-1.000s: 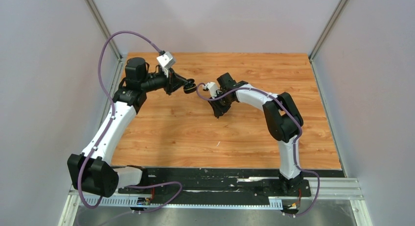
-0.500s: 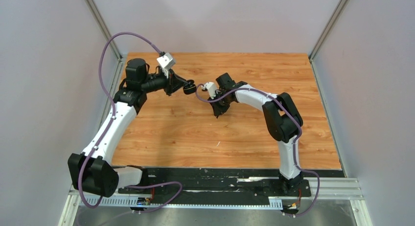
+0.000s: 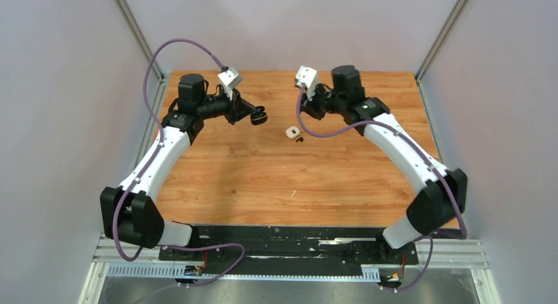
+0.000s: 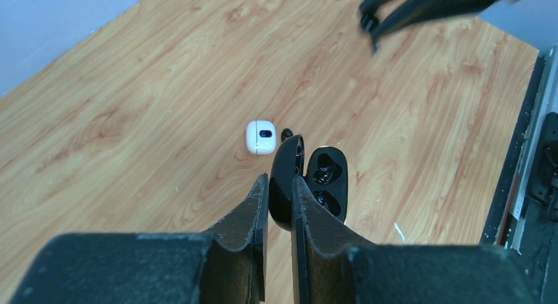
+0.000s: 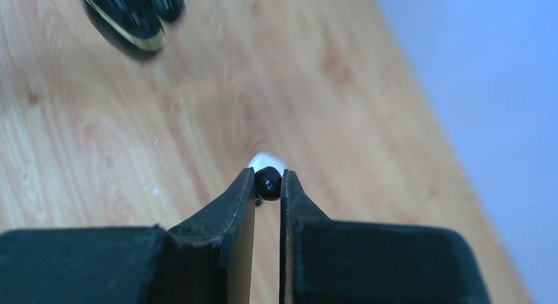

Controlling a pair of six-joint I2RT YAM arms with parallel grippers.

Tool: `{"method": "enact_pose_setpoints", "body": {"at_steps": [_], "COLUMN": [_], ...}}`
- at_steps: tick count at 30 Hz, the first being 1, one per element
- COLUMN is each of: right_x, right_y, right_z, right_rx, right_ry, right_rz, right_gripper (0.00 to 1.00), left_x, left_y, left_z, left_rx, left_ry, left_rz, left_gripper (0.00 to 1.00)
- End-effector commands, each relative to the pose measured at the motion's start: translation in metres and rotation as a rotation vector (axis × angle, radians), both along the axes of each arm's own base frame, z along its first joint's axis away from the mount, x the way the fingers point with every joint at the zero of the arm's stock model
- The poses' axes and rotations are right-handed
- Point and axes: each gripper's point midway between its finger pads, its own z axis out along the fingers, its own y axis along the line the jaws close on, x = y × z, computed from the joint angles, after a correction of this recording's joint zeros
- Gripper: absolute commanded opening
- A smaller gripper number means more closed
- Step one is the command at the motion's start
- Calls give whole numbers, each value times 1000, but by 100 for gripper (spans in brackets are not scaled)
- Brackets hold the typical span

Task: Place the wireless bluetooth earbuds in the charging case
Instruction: Pick up the earbud from the center of the board, then place the earbud in the charging case.

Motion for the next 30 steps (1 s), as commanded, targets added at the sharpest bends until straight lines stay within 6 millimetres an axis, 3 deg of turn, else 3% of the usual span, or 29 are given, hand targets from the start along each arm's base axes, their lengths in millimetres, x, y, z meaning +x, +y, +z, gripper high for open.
{"method": "enact_pose_setpoints", "body": {"at_steps": [1,5,8,18,30], "right_x": [-16,-35,-45,-68,-75], "right_y": [11,21,34,61,64], "right_z": [105,157,170,159,148], "right_rx": [161,239,245,221,160], "right_ry": [-362,-525,-585,-676,-787], "right_rz": [170,257,319,471,556], "right_gripper": [0,0,0,0,0], "left_x": [0,-4,-8,-18,-39], "left_y": [-19,-30,-36,-46,-53], "left_z": [36,45,56,77,87], "left_rx": [-34,-48,-66,-102,-152], "left_ry": [-93,-107,-134,-151,-119], "left_rz": [-70,-111,-131,-157,-258], "left_gripper": [0,0,0,0,0]}}
